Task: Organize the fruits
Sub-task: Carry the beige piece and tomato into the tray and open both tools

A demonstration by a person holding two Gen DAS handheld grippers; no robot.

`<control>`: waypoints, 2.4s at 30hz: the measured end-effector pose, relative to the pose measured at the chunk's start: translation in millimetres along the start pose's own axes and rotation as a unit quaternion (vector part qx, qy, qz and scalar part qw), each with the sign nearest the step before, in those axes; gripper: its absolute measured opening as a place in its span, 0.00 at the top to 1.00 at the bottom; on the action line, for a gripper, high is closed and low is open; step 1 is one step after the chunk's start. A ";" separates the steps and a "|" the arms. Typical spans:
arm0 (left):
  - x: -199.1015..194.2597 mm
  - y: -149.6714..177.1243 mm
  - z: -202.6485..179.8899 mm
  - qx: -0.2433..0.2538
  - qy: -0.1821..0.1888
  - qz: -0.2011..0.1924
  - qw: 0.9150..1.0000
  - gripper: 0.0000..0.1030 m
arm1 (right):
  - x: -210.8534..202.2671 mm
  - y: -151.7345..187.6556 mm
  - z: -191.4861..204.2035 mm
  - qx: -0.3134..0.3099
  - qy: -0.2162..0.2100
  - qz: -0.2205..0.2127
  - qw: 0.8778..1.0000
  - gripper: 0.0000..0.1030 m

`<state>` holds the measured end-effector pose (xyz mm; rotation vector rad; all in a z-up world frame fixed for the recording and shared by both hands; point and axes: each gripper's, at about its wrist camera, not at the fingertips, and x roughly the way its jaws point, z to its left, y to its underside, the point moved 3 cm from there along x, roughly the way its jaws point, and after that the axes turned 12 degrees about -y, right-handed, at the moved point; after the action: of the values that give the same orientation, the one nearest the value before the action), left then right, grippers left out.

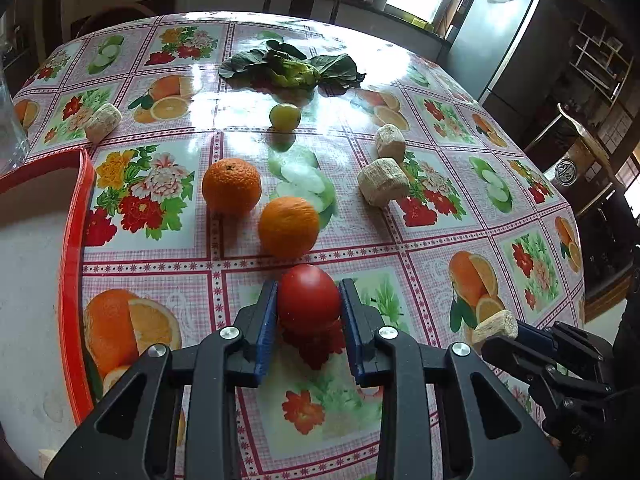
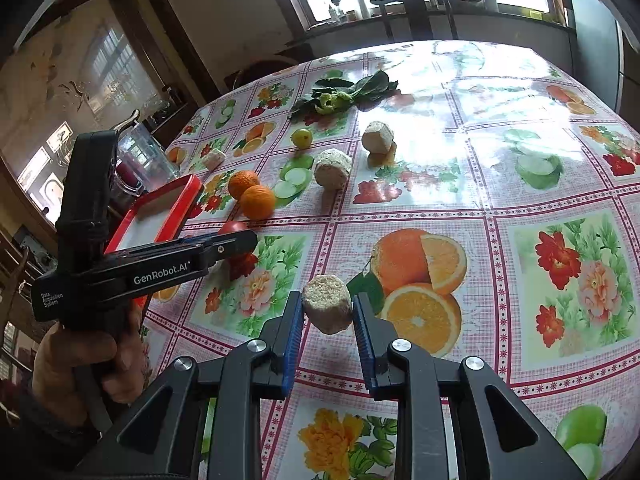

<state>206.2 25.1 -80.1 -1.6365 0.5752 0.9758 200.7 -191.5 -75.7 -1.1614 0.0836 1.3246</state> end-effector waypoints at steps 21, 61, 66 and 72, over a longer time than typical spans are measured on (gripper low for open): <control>-88.2 53.4 64.7 -0.033 -0.034 -0.056 0.997 0.73 | 2.9 10.6 94.5 -0.066 -0.038 0.003 0.997 0.76; -112.0 93.8 170.9 -0.121 -0.078 -0.061 0.988 0.73 | 58.7 24.2 190.8 -0.133 -0.086 0.058 0.986 0.76; -111.5 93.8 176.2 -0.126 -0.076 -0.060 0.987 0.73 | 65.6 25.0 195.0 -0.135 -0.088 0.064 0.985 0.76; -111.8 90.3 189.0 -0.134 -0.077 -0.060 0.986 0.73 | 80.0 20.4 203.5 -0.137 -0.094 0.072 0.983 0.76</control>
<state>17.4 165.9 -50.1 -1.7903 0.2444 1.1144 100.4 0.9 -41.1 -1.2710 -0.1604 1.6055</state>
